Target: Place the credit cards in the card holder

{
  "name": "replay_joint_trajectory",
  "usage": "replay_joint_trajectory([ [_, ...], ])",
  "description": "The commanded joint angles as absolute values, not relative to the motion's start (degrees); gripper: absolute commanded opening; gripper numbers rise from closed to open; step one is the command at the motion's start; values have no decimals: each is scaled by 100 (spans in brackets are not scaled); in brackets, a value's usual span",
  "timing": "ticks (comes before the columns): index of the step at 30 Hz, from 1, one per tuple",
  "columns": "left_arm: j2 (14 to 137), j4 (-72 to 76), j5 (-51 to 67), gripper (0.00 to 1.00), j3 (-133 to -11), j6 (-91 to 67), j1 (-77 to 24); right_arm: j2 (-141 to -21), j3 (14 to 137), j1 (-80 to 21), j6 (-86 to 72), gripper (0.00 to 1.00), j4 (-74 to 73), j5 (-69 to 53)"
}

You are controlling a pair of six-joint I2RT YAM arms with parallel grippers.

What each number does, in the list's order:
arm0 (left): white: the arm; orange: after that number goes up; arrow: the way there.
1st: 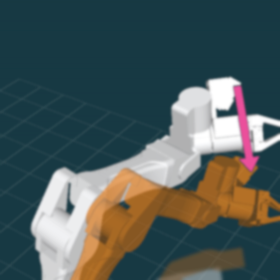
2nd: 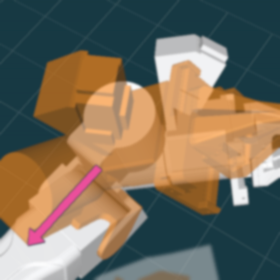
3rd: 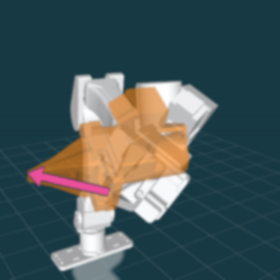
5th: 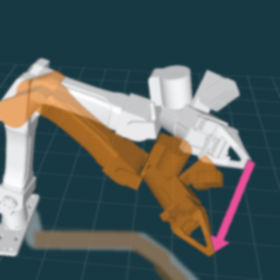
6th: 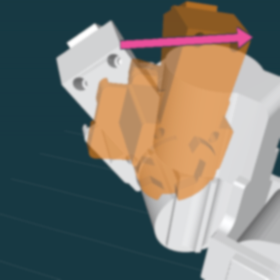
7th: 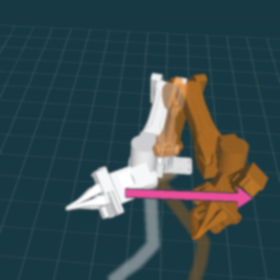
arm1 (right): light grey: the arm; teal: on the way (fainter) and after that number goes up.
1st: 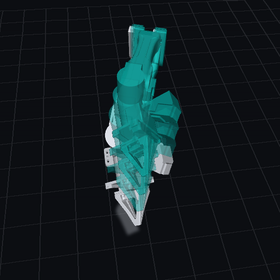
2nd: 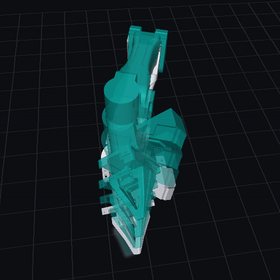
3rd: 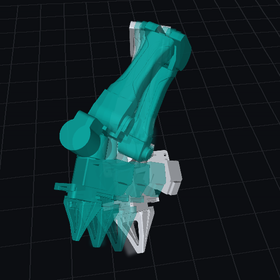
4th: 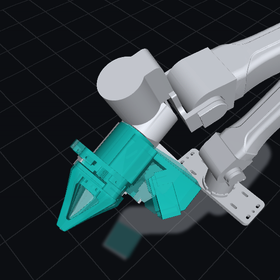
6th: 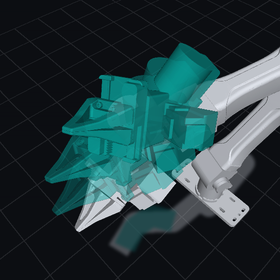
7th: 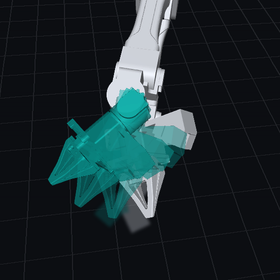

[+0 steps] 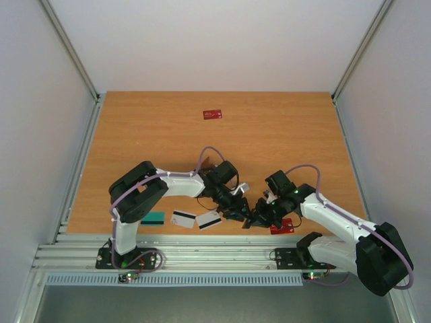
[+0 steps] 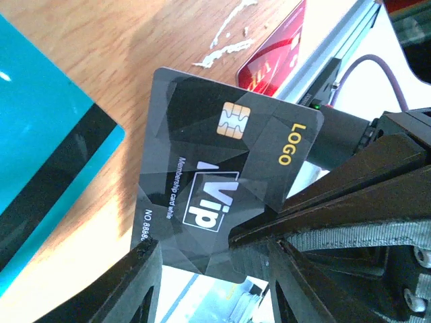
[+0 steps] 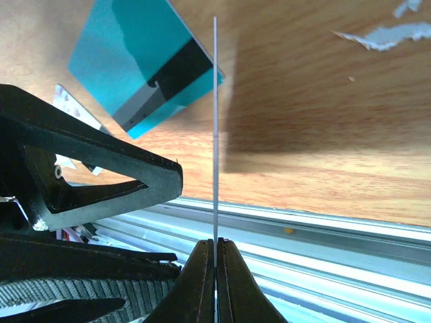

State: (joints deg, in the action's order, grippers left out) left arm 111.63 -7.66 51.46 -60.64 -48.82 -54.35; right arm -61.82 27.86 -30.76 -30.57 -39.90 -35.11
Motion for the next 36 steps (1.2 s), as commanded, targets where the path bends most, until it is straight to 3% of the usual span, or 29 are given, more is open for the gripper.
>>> replay_joint_trajectory([
  [1,10865,-1016,5274,45,-6286,-4634,-5394,-6298,3446,-3076,-2449,1,-3902,-3639],
  [14,9622,-3211,4481,46,-7322,-3121,-4093,-6966,5488,-2264,-659,1,-5109,-4175],
  [24,8685,-2719,5560,51,-7431,-3006,-3027,-7415,6749,-1291,549,1,-5067,-6140],
  [36,8642,-240,6793,51,-7104,-4619,-2892,-7485,7034,-1239,584,1,-4590,-7706],
])
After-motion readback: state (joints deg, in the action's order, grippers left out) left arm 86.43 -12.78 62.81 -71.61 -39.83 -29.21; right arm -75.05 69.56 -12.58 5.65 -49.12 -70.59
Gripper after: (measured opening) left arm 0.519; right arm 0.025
